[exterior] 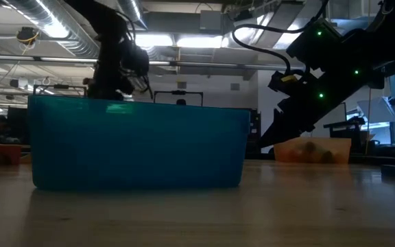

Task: Sort blocks by size
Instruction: Put the brown arch block into the yellow bin

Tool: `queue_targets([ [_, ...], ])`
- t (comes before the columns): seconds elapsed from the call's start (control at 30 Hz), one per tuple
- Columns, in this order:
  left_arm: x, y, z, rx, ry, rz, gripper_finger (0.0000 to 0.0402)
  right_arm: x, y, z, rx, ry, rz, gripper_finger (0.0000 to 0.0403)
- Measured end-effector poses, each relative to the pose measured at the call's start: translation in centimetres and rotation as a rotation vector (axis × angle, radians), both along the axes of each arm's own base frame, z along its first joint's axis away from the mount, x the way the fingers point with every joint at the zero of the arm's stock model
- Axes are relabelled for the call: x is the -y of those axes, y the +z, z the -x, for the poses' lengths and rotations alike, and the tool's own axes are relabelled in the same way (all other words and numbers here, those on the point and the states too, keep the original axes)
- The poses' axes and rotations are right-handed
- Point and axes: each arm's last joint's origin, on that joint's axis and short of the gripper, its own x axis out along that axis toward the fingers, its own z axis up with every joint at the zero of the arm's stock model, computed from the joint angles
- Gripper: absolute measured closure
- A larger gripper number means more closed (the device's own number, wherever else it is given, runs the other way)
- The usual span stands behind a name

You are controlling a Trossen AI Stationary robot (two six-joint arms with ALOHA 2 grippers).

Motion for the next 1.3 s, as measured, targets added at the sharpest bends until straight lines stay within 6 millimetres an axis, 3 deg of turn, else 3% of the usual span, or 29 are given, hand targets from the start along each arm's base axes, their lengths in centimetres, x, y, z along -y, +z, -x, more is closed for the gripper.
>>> queue_targets([
  [0.37,0.0,-4.2,0.3,-0.343,0.0,0.217,0.0247,0.0,0.0,0.0,-0.001,0.007,-0.006,0.0111],
  [0.67,1.1,-8.0,1.6,-0.419,-0.045,0.275,0.0247,-0.1,0.0,0.0,-0.002,0.021,-0.018,0.0111],
  [1.1,1.4,-11.6,4.5,-0.442,-0.107,0.316,0.0247,-0.1,0.0,-0.1,0.008,0.02,-0.02,0.0111],
  [1.3,1.0,-11.8,4.1,-0.431,-0.16,0.294,0.0303,-0.1,0.0,-0.1,0.009,0.019,-0.02,0.0111],
])
